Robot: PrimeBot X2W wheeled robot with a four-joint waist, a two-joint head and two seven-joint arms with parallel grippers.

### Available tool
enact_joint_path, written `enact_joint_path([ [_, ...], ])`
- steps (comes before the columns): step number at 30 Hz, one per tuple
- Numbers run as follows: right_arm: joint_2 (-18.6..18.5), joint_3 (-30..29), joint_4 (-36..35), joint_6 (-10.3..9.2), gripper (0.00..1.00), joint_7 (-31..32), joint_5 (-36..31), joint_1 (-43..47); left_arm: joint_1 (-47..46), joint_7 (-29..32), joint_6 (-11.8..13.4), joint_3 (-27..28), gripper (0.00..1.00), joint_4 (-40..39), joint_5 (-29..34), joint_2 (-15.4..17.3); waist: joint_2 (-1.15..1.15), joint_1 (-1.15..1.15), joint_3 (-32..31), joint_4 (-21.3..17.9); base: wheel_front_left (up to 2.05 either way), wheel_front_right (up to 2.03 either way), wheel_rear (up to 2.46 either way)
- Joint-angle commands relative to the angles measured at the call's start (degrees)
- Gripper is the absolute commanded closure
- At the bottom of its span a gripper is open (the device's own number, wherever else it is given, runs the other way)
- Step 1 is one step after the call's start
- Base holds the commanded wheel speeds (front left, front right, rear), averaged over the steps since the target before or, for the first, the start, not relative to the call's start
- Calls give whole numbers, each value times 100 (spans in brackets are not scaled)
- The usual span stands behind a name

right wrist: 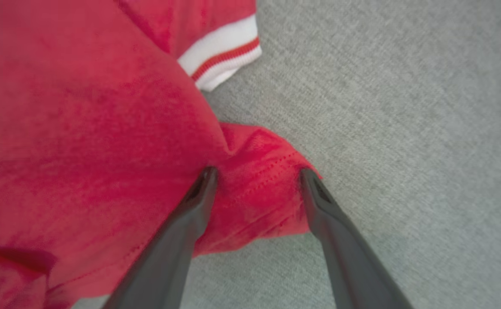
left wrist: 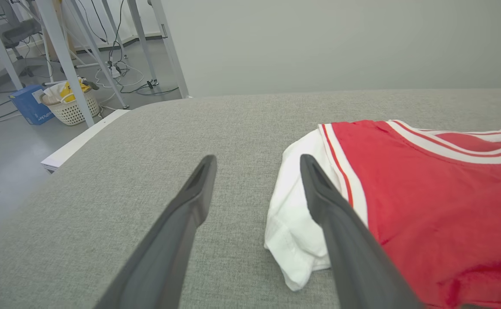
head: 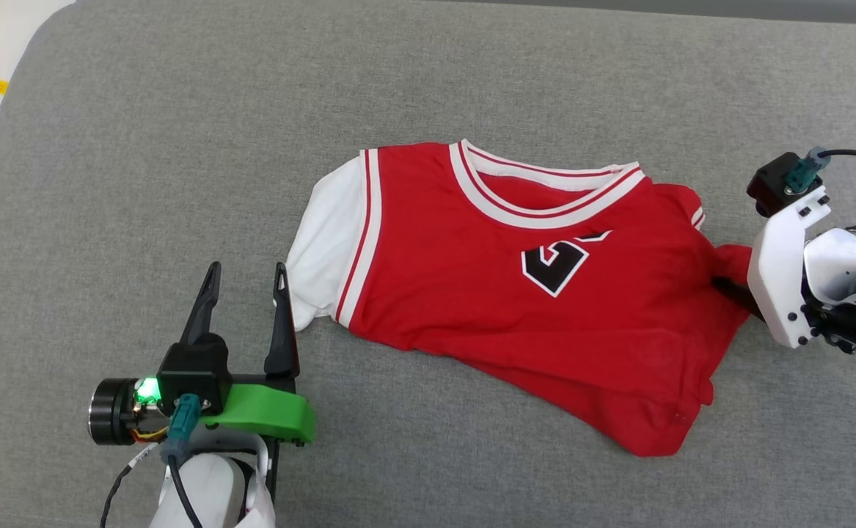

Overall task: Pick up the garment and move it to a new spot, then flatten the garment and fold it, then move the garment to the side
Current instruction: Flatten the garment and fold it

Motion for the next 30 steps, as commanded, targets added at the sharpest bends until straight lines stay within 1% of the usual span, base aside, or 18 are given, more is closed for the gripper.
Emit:
enact_joint_path([
  [1,144,239,189,-5,0,-20,100,171,-105,-33,-53,74,0,15,66,-72,0,0,35,21,0,0,0],
  [3,169,396,219,-5,0,-123,203,208,-85,-33,-100,155,0,34,113,-126,0,0,19,-7,0,0,0],
  [4,175,446,206,-5,54,-188,264,208,-70,-34,-120,193,0,43,133,-145,0,0,2,-27,0,0,0],
  [5,175,490,166,-5,100,-321,317,176,-46,-34,-141,242,0,57,159,-164,0,0,-31,-62,0,0,0],
  [8,109,601,10,-5,100,-713,342,18,-2,-34,-204,344,0,101,227,-200,0,0,-148,-153,0,0,0],
  [12,-54,600,-341,-5,100,-1326,438,-177,78,-34,-284,448,0,154,311,-247,0,0,-390,-267,0,0,0],
  [17,-416,532,-1059,-5,100,-1786,671,-64,301,-34,-349,554,0,225,372,-320,0,0,-739,-413,0,0,0],
  [21,-764,457,-1690,-5,100,-1910,827,377,472,-34,-385,618,0,260,406,-377,0,0,-940,-493,0,0,0],
  [24,-999,337,-2051,-5,100,-2012,935,907,580,-34,-414,673,0,274,425,-409,0,0,-1059,-533,0,0,0],
  [27,-1136,173,-2232,-5,100,-2101,1011,1508,666,-34,-442,724,0,296,442,-430,0,0,-1162,-555,0,0,0],
  [30,-1168,-77,-2300,-5,100,-2230,1149,2229,746,-34,-481,773,0,322,468,-442,0,0,-1251,-564,0,0,0],
])
